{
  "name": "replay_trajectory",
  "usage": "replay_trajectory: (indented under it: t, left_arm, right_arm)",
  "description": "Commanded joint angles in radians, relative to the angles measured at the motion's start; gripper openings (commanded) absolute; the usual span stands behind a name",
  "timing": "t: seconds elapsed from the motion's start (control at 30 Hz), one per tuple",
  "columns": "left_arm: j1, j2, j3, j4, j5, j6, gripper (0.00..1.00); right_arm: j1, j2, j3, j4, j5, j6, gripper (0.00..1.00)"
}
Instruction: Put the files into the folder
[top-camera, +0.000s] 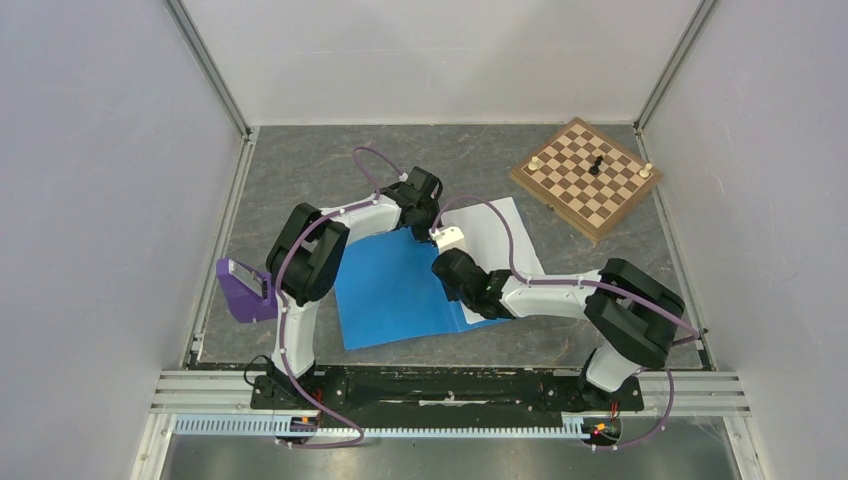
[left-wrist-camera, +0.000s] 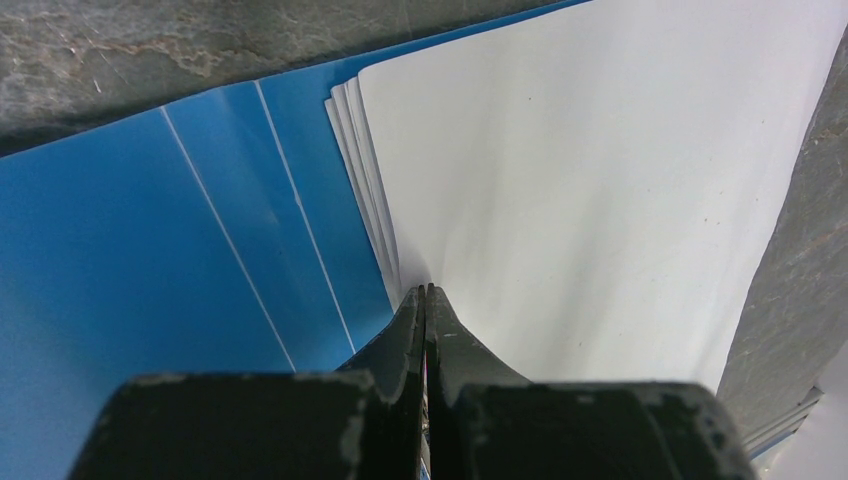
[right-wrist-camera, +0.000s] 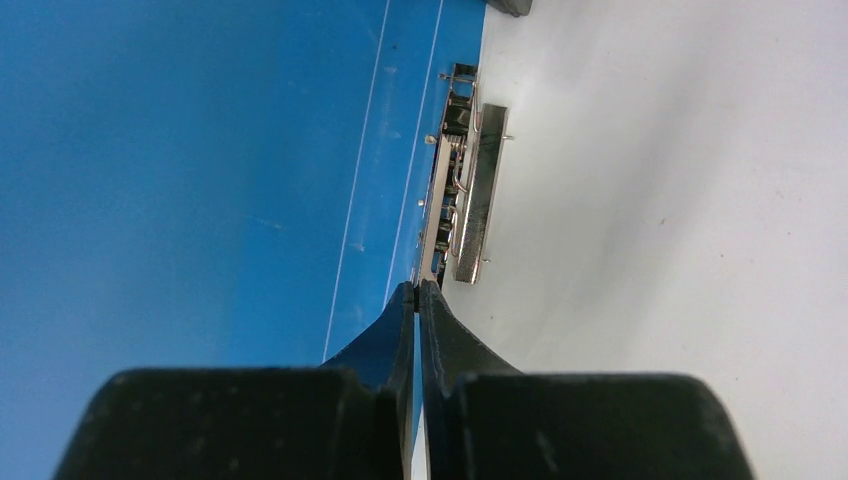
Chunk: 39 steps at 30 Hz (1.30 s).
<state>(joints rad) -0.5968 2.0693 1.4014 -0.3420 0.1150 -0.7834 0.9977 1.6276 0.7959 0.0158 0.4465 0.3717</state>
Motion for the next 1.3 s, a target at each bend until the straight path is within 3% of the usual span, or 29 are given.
replay_trajectory:
  t: [0.0,0.63,1.27]
  left_arm:
    - [0.006,0.081,-0.036,-0.029,-0.058,-0.001,0.02]
    - [0.008,0.089,-0.04,-0.038,-0.069,-0.004,0.02]
    - [-0.032,0.014,-0.2,0.052,-0.068,-0.082,0.02]
  right_arm:
    - [-0.005,0.06,-0.053,-0.1,-0.016,0.022,0.0]
    - [-0.017,0.03,-0.119,-0.097,-0.004,0.046,0.0]
    - [-0.019,0.025,-0.174,-0.07,-0.041,0.051,0.0]
